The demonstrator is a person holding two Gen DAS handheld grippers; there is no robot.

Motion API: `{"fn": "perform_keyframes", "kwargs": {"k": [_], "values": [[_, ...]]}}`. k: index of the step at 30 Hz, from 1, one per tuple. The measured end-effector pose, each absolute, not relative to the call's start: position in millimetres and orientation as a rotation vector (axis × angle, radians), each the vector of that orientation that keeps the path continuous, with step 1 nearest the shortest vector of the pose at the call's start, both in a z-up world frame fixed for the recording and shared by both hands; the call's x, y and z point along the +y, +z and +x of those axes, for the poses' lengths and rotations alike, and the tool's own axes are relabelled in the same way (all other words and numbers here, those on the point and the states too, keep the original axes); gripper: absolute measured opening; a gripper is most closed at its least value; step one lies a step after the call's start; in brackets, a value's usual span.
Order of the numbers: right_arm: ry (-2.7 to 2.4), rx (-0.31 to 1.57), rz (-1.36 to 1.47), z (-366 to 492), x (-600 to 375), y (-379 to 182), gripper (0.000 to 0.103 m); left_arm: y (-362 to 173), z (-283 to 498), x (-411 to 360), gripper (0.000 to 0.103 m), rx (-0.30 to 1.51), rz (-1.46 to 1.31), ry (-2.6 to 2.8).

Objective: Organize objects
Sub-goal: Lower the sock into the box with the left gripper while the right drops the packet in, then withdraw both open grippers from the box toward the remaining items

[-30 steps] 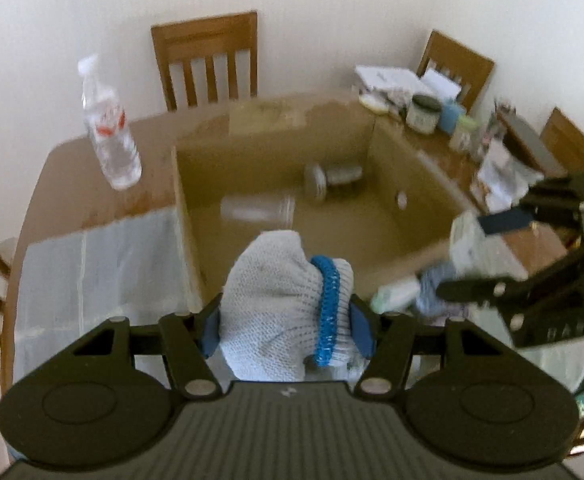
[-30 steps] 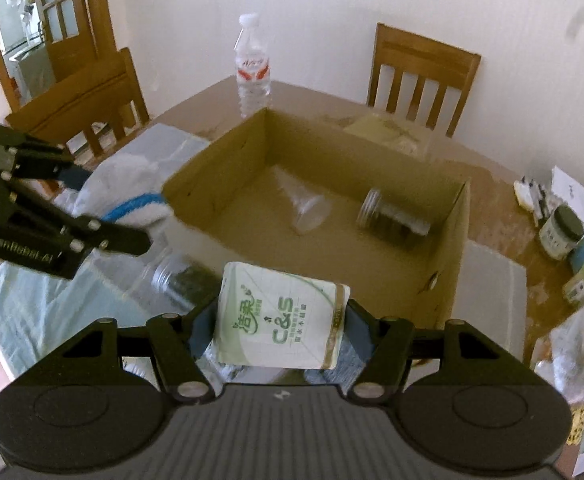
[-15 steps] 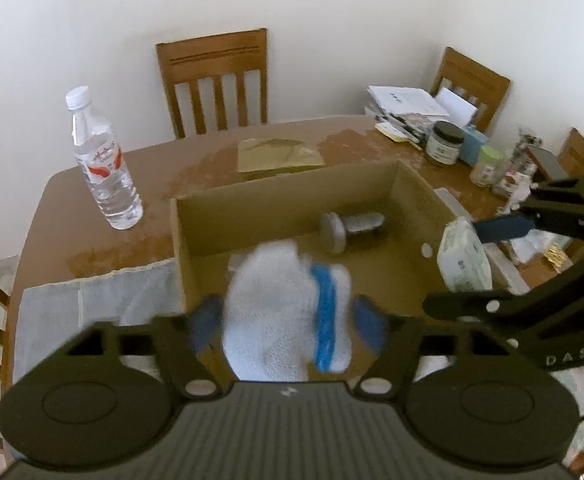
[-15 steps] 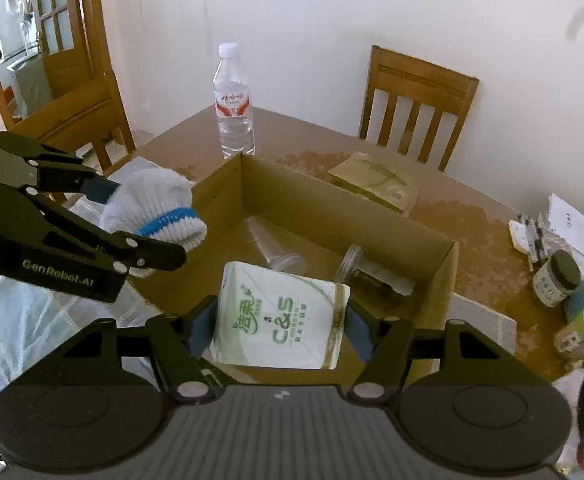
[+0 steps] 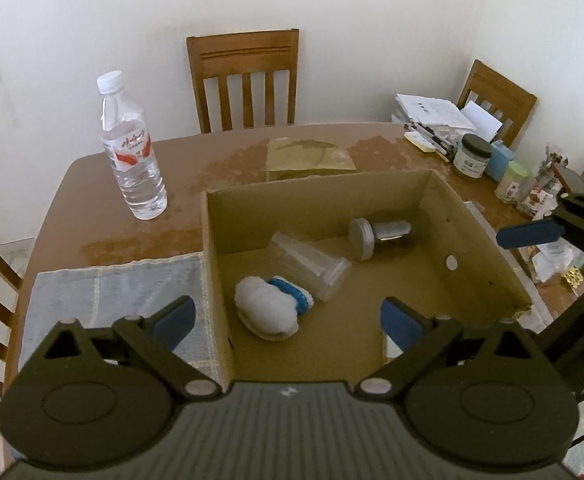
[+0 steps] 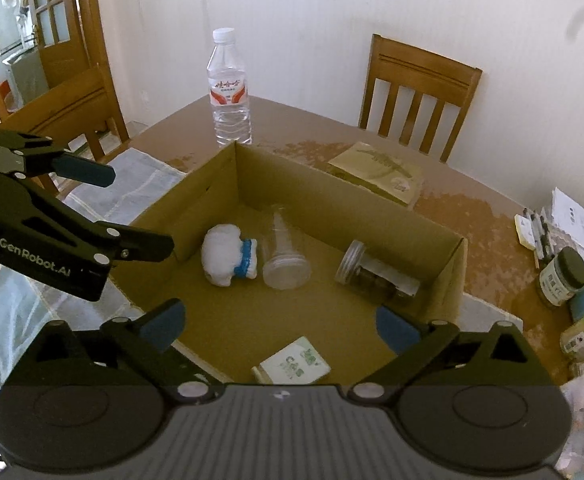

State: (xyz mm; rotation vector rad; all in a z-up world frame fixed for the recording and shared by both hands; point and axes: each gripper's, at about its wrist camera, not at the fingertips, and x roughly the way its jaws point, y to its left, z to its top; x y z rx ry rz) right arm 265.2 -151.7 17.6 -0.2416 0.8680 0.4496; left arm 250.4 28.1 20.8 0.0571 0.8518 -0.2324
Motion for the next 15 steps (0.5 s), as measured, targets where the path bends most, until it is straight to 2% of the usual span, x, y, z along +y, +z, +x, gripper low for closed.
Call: {"fn": "perform_keyframes", "kwargs": {"k": [9,15], "values": [[0.414,0.860,-0.209,238,-158,4,0.103,13,209,27,0.101,0.796,0.084,-0.223],[0.349,0.889,-0.171,201,-164,-16,0.103,-8,179,28,0.102,0.838,0.072,-0.211]]}}
